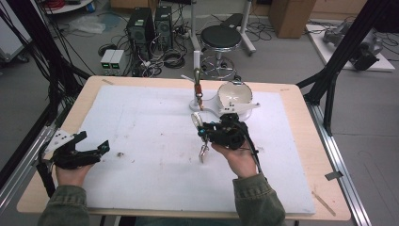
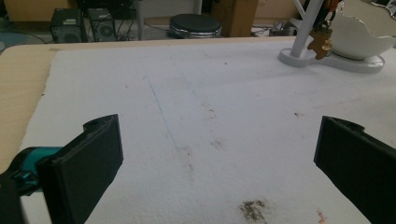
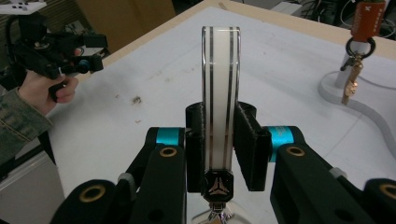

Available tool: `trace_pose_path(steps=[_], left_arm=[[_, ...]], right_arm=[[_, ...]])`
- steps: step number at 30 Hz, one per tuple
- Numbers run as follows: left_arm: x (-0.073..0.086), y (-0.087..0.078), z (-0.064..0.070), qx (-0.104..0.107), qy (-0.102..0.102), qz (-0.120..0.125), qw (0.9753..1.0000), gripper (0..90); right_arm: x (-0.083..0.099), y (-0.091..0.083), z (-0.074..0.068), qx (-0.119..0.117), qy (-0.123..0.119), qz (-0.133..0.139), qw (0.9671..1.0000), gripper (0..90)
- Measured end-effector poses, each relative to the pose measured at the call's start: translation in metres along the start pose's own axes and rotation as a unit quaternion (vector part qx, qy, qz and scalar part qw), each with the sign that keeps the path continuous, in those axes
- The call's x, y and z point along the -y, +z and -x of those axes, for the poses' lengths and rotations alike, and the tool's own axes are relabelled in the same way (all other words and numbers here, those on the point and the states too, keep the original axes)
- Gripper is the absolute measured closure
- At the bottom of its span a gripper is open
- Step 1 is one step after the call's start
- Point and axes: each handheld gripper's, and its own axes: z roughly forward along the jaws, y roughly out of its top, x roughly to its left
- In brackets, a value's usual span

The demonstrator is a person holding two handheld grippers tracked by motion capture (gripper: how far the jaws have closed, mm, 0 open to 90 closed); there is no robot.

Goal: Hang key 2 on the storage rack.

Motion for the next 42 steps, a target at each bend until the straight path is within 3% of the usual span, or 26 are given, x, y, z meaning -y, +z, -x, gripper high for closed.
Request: trace_pose_path(steps=[10, 17, 19, 27, 29, 30, 32, 37, 38, 40, 41, 42], left_arm=[[-0.014, 0.002, 0.012, 0.034, -0.001, 0.007, 0.9994, 1.7], [-0.025, 0.003, 0.016, 0.074, -0.022, 0.017, 0.9968, 1.7], [-0.032, 0.003, 0.017, 0.099, -0.024, 0.015, 0.9946, 1.7], [-0.049, 0.001, 0.026, 0.143, -0.014, 0.028, 0.9892, 1.9], [-0.056, 0.003, 0.031, 0.162, -0.017, 0.036, 0.986, 1.9], [-0.056, 0.003, 0.031, 0.162, -0.017, 0.036, 0.986, 1.9], [-0.061, 0.006, 0.034, 0.178, -0.026, 0.051, 0.9824, 1.9], [-0.068, 0.009, 0.038, 0.188, -0.026, 0.061, 0.98, 1.9], [-0.072, 0.01, 0.041, 0.196, -0.028, 0.068, 0.9778, 1.9], [-0.073, 0.01, 0.042, 0.199, -0.028, 0.071, 0.977, 1.9], [-0.076, 0.011, 0.046, 0.211, -0.033, 0.076, 0.974, 1.9], [-0.076, 0.011, 0.046, 0.211, -0.033, 0.076, 0.974, 1.9]], right_arm=[[-0.012, 0.013, -0.013, -0.022, -0.011, 0.007, 0.9997, 74.7], [-0.021, 0.019, -0.022, -0.037, -0.02, 0.017, 0.999, 74.7], [-0.023, 0.021, -0.025, -0.04, -0.023, 0.017, 0.9988, 74.7], [-0.031, 0.028, -0.032, -0.051, -0.029, 0.015, 0.9982, 74.7], [-0.034, 0.029, -0.034, -0.054, -0.032, 0.019, 0.9978, 74.7], [-0.036, 0.029, -0.035, -0.057, -0.033, 0.02, 0.9977, 74.7], [-0.039, 0.03, -0.038, -0.058, -0.036, 0.02, 0.9974, 74.7], [-0.045, 0.028, -0.044, -0.062, -0.045, 0.026, 0.9967, 74.7], [-0.047, 0.028, -0.046, -0.063, -0.048, 0.027, 0.9965, 74.7], [-0.048, 0.027, -0.048, -0.065, -0.05, 0.028, 0.9962, 74.7], [-0.049, 0.027, -0.049, -0.065, -0.052, 0.029, 0.9961, 74.7], [-0.05, 0.026, -0.051, -0.068, -0.051, 0.028, 0.996, 74.7]])
